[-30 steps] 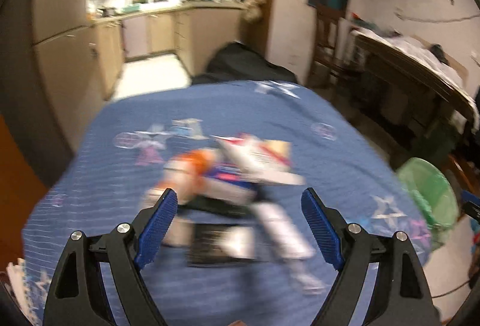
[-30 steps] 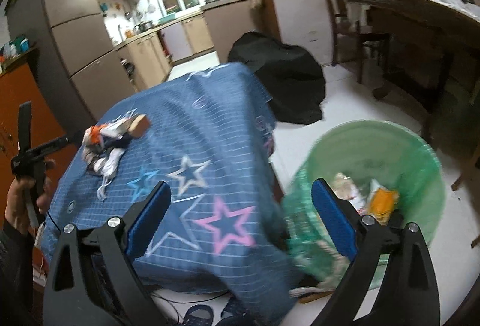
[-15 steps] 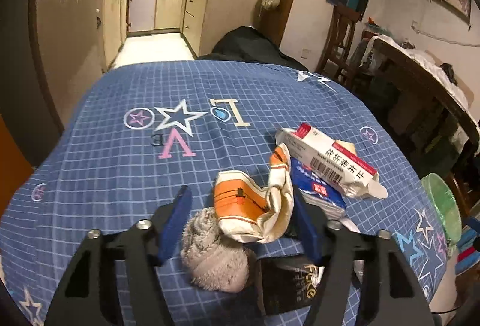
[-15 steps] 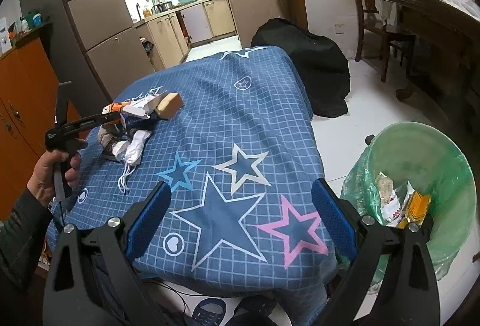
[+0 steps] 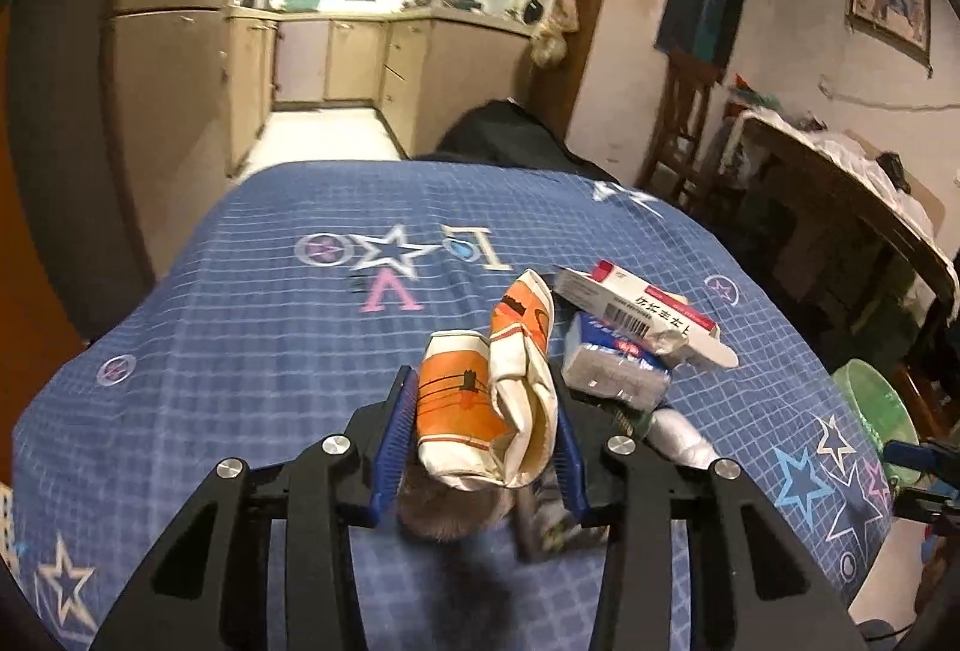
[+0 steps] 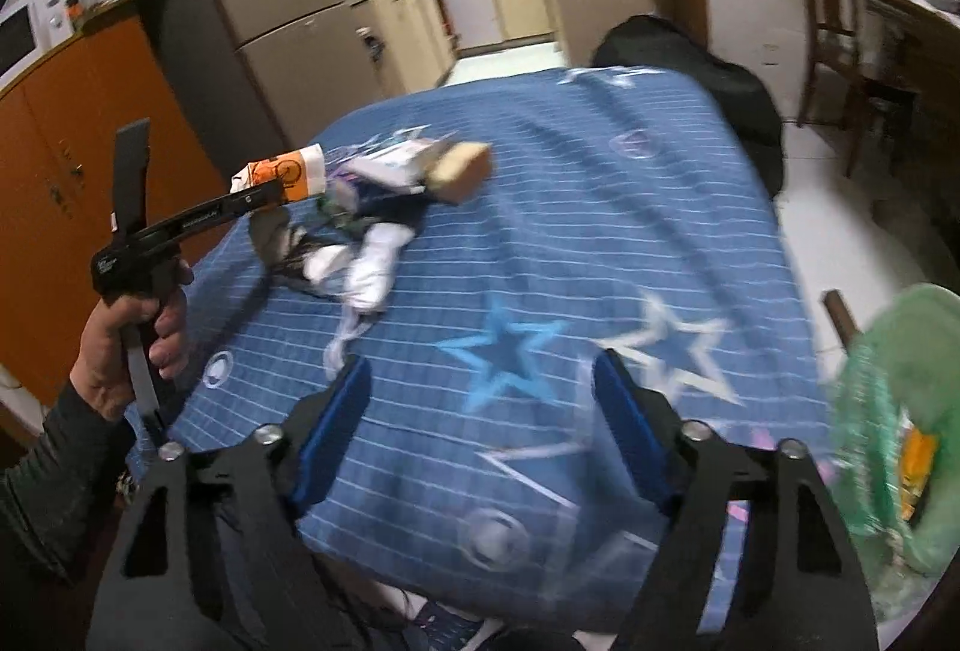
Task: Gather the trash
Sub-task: 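Grasp the orange-white paper cup with the left tool while the right tool grasps the black packet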
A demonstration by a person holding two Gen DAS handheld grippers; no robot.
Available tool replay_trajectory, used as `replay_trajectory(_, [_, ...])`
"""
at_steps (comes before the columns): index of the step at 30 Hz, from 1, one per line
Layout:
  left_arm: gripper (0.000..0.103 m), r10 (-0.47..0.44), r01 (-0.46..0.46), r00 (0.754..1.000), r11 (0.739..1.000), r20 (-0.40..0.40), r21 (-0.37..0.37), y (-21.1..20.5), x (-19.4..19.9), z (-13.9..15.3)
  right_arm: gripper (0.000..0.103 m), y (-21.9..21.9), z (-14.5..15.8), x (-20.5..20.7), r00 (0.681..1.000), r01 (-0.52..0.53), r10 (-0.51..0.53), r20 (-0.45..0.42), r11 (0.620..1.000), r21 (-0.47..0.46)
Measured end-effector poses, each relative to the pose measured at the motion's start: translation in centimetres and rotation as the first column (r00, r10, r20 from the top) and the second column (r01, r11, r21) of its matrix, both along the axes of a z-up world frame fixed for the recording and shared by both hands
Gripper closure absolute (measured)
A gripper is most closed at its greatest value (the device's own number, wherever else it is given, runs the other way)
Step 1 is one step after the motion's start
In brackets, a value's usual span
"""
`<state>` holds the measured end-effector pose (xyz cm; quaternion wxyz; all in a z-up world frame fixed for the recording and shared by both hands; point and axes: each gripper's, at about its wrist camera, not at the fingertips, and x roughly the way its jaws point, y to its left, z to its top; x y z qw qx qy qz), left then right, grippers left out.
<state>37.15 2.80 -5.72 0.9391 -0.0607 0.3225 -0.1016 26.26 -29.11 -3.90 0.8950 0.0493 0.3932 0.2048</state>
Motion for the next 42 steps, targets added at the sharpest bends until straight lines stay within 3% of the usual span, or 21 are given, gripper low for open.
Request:
replay_trajectory(4, [0.06,0.048,-0.047,0.999,0.998,0.018,-0.031,2.0,-2.9,0.2,0.044,3.7,-0.5,1.6,0.997,-0.076,0.076,-0.016,0.997,0.014])
replay_trajectory(8, [0.06,0.061,-0.06,0.998,0.997,0.009,-0.05,3.3,-4.4,0.2,0.044,8.6,-0.7,3.2,0.978,-0.209,0.209,0.008,0.978,-0.008])
replay_trajectory(13, [0.06,0.059,-0.057,0.998,0.996,0.017,-0.063,3.5,-5.4,0.2,0.044,14.6,-1.3,6.3,0.936,-0.345,0.352,0.03,0.929,-0.138])
replay_trajectory(21, [0.06,0.069,-0.067,0.998,0.993,0.013,-0.098,4.7,-5.6,0.2,0.038,18.1,-3.1,10.6,0.906,-0.415,0.423,-0.025,0.873,-0.258])
replay_trajectory(26, [0.06,0.067,-0.065,0.998,0.993,0.019,-0.103,4.5,-5.8,0.3,0.039,18.7,-3.9,10.8,0.903,-0.418,0.428,-0.029,0.865,-0.277])
replay_trajectory(27, [0.06,0.066,-0.064,0.998,0.992,0.021,-0.108,4.5,-5.9,0.4,0.046,18.8,-3.8,10.8,0.905,-0.415,0.426,-0.024,0.868,-0.272])
replay_trajectory(30, [0.06,0.069,-0.064,0.997,0.99,0.037,-0.122,4.7,-6.2,0.8,0.052,18.3,-3.3,10.1,0.918,-0.384,0.397,0.008,0.893,-0.234])
replay_trajectory(42, [0.06,0.065,-0.047,0.993,0.985,0.103,-0.168,5.2,-8.2,4.2,0.053,13.7,1.2,6.0,0.959,-0.247,0.26,0.111,0.962,-0.116])
